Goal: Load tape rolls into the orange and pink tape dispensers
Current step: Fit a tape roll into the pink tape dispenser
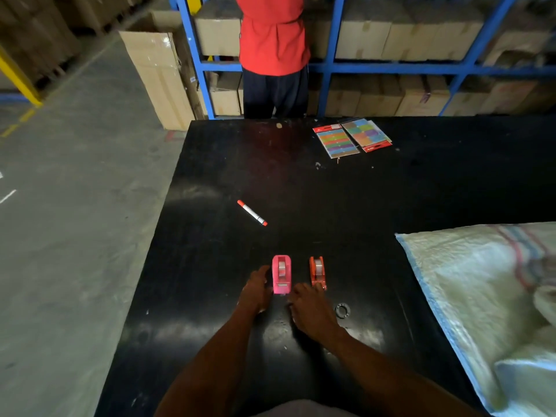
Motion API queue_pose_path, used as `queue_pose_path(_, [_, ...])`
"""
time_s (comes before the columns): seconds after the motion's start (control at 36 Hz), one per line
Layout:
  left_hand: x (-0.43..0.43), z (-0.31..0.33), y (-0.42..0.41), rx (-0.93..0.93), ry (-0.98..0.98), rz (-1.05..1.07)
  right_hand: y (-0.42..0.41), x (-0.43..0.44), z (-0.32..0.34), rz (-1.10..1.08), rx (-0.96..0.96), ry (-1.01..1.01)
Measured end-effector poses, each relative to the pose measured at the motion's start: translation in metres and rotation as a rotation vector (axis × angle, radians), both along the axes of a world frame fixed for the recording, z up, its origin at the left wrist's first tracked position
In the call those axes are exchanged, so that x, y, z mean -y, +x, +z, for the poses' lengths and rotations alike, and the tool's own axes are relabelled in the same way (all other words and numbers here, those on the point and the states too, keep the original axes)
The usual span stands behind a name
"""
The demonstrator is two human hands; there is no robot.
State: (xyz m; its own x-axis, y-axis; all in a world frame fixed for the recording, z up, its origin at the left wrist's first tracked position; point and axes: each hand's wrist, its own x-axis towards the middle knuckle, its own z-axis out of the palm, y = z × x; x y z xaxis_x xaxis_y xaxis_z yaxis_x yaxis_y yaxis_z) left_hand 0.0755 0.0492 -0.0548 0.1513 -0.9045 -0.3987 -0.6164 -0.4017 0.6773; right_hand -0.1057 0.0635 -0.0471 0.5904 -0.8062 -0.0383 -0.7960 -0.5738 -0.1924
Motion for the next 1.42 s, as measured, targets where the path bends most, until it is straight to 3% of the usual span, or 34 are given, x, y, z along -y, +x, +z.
queue_pose_path(0.19, [-0.04,0.012,-0.021,0.058,-0.117,0.044,-0.044,-0.016,0.009,-0.088,-0.023,-0.026])
queue_pose_path(0.33, [-0.062,0.012,-0.039,0.087,-0.097,-0.02,-0.078,-0.02,-0.003,-0.221,-0.04,-0.031])
queue_pose_path(0.47, [-0.075,0.008,-0.059,0.099,-0.091,-0.191,-0.098,-0.021,0.0,-0.32,-0.142,0.094])
queue_pose_path(0.61, [-0.079,0.0,-0.076,0.161,0.029,-0.312,-0.109,-0.023,-0.004,-0.271,-0.124,0.289])
queue_pose_path(0.89, [-0.081,-0.003,-0.078,0.224,0.024,-0.326,-0.106,-0.024,-0.003,-0.251,-0.069,0.438])
queue_pose_path(1.11, [-0.077,0.01,-0.015,0.193,-0.012,-0.251,-0.058,-0.01,0.012,0.021,-0.06,0.523])
queue_pose_path(1.28, [-0.061,0.026,0.043,0.235,-0.054,-0.159,-0.003,0.003,0.022,0.115,0.006,0.417])
queue_pose_path(1.42, [-0.044,0.033,0.079,0.243,-0.082,-0.134,0.043,0.018,0.036,0.117,-0.024,0.177])
